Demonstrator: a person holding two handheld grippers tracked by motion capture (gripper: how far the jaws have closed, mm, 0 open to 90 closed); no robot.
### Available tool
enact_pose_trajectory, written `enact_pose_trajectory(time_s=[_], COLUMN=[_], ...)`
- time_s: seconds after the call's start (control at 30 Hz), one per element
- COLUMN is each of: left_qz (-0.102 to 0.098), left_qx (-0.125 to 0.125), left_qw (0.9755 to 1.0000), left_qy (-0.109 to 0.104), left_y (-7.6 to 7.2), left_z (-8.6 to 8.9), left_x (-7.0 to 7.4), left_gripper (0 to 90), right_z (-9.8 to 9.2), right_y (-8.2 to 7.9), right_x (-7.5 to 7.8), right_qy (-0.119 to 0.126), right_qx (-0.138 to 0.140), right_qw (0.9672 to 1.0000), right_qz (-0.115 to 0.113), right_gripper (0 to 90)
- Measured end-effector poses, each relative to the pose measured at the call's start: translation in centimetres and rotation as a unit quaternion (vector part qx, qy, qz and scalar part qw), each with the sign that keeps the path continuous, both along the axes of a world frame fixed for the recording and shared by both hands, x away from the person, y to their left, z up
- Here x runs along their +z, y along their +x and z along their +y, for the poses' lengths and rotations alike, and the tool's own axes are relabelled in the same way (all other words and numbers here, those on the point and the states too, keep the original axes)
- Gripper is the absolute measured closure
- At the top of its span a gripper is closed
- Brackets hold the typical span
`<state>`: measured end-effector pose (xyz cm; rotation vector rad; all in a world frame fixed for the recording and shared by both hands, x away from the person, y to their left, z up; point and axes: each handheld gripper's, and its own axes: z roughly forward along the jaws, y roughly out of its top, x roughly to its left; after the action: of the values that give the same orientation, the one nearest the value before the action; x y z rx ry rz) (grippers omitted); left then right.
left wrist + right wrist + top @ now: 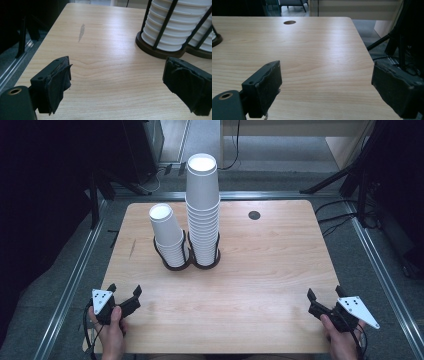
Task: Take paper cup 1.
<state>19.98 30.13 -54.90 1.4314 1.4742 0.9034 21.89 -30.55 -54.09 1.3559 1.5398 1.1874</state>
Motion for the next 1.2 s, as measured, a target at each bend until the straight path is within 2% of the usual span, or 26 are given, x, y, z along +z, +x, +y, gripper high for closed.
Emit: enact_pose_trajectory(time_s=[0.07,0.17,0.37,0.4,0.47,0.57,0.73,0.93,1.2], left_qz=[0.001,-0.003,-0.007,-0.010,-0.015,-0.020,-0.017,-0.027,-0.032], left_qx=[-0.004,-0.009,-0.025,-0.035,-0.041,-0.051,-0.082,-0.087,-0.099], left_qw=[0.9999,0.9999,0.9997,0.9993,0.9991,0.9985,0.9964,0.9957,0.9945], left_qy=[0.010,0.004,0.004,-0.001,-0.003,0.001,-0.012,-0.016,-0.011], left_y=[0.0,0.0,0.3,0.4,0.4,0.6,0.9,1.1,1.8], left_z=[-0.4,-0.7,-1.8,-2.0,-2.4,-3.1,-3.8,-4.8,-6.3], left_x=[0.1,0.2,0.5,0.9,1.3,1.7,2.5,3.8,4.3], left_gripper=[8.1,8.1,8.1,8.1,8.2,8.2,8.1,8.1,8.1], right_z=[0.4,0.9,2.2,2.6,2.9,3.6,4.7,6.0,7.7], right_y=[-0.1,-0.2,0.2,0.4,0.6,0.7,0.8,1.2,2.0], right_x=[0.4,0.8,1.6,1.9,2.1,2.6,3.6,4.8,6.1], right_qy=[0.001,0.003,0.000,-0.002,0.002,-0.002,-0.005,0.000,0.008], right_qx=[0.007,0.012,0.028,0.029,0.028,0.038,0.056,0.067,0.091], right_qw=[1.0000,0.9999,0.9995,0.9995,0.9996,0.9993,0.9984,0.9976,0.9955], right_qz=[-0.004,-0.007,-0.011,-0.010,-0.008,-0.007,-0.010,-0.019,-0.025], right_gripper=[9.5,9.5,9.5,9.5,9.5,9.5,9.4,9.1,7.9])
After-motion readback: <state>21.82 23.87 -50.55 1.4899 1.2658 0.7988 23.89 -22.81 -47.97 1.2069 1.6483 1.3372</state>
